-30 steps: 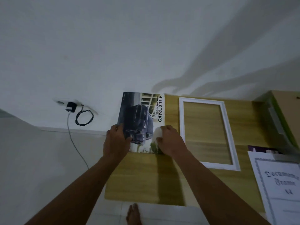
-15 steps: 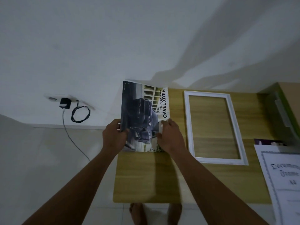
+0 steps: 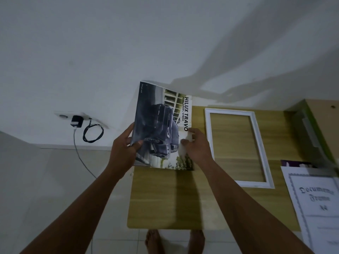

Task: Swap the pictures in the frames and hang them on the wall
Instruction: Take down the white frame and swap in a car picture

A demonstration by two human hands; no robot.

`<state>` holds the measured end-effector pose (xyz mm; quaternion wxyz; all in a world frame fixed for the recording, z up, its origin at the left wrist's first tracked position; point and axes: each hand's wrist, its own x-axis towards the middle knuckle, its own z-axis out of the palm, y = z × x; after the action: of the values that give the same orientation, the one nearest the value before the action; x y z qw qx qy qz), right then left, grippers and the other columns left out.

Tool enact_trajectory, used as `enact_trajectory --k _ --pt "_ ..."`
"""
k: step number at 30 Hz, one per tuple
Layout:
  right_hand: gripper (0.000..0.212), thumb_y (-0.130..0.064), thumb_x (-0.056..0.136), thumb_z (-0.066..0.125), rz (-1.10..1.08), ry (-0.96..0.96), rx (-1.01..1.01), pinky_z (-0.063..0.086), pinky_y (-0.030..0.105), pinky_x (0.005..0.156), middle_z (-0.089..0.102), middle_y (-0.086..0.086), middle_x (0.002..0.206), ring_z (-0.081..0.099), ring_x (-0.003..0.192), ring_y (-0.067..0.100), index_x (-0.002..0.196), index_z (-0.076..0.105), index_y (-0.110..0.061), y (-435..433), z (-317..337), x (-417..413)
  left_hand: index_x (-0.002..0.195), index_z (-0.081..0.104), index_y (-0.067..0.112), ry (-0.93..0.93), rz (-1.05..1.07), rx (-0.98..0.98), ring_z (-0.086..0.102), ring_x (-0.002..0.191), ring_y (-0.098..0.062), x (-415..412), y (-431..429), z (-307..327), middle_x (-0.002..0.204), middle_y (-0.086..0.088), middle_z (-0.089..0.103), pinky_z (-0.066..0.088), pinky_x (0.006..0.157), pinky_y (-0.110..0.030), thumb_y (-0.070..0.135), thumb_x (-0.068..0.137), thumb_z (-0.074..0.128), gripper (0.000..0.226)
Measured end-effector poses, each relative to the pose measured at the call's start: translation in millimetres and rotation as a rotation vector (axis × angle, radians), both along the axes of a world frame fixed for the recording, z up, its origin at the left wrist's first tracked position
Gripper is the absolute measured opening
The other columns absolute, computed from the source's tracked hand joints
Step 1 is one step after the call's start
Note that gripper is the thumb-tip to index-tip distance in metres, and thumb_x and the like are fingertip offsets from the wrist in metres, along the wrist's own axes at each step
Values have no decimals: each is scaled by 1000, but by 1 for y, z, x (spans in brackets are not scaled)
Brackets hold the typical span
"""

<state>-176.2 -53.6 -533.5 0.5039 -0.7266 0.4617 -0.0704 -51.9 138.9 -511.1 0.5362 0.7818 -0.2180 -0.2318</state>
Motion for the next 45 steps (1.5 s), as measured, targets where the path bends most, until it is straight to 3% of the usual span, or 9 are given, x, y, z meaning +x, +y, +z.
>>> enact_trajectory --k 4,10,13,17,22,27,31,41,45 --pt "46 -20 94 65 3 10 -84 43 23 86 58 8 134 58 115 25 138 50 -15 -2 37 -6 143 41 30 -116 0 -31 72 84 -12 -9 2 25 104 0 71 62 67 -40 8 94 58 57" --pt "50 -66 87 56 14 -214 -8 46 19 70 68 -13 102 65 92 4 114 64 -26 10 115 -9 139 44 39 -526 -212 -11 68 85 -3 -60 -18 87 104 10 70 58 72 -21 14 98 51 49" --pt "53 -66 77 65 -62 -265 20 58 35 75 72 -5 98 69 90 12 112 66 -26 8 142 -18 143 37 41 -637 -283 106 65 76 -9 -87 -34 102 98 10 68 57 64 -32 18 98 45 50" --pt "30 -22 85 56 -145 -238 -9 62 46 70 70 6 100 71 85 26 114 63 -13 -13 153 -50 137 45 40 -603 -329 119 66 92 -12 -125 -52 111 108 7 70 56 75 -38 43 95 50 42" --pt "37 -10 93 49 -229 -178 -62 57 35 71 64 3 110 63 90 20 129 56 -16 -50 150 -104 130 56 30 -307 -98 83 52 105 -4 -137 -82 105 118 14 56 40 75 -11 51 90 57 45" --pt "29 -9 94 50 -256 -151 110 58 45 86 67 6 105 65 94 25 118 61 -22 -91 122 -151 134 49 19 112 -110 258 61 106 -24 -118 -116 60 129 -6 61 49 94 -39 34 87 67 52" --pt "36 -9 96 52 -232 -85 60 50 21 60 61 4 114 60 88 15 129 51 -20 -127 86 -177 138 45 27 245 -151 167 66 97 -23 -132 -137 37 121 -6 65 56 86 -47 21 83 74 62" --pt "51 -7 92 61 -64 66 -178 52 34 84 60 5 122 58 108 23 138 45 -20 -197 5 -178 140 47 18 -166 -148 305 57 79 -11 -158 -202 -12 105 -3 67 38 59 -5 22 78 79 70" --pt "48 -8 90 63 1 105 -257 54 38 94 59 7 126 57 117 27 135 49 -21 -212 -11 -168 130 54 18 -223 -134 379 60 86 -17 -155 -215 -30 104 -4 65 42 62 -16 26 76 79 60"
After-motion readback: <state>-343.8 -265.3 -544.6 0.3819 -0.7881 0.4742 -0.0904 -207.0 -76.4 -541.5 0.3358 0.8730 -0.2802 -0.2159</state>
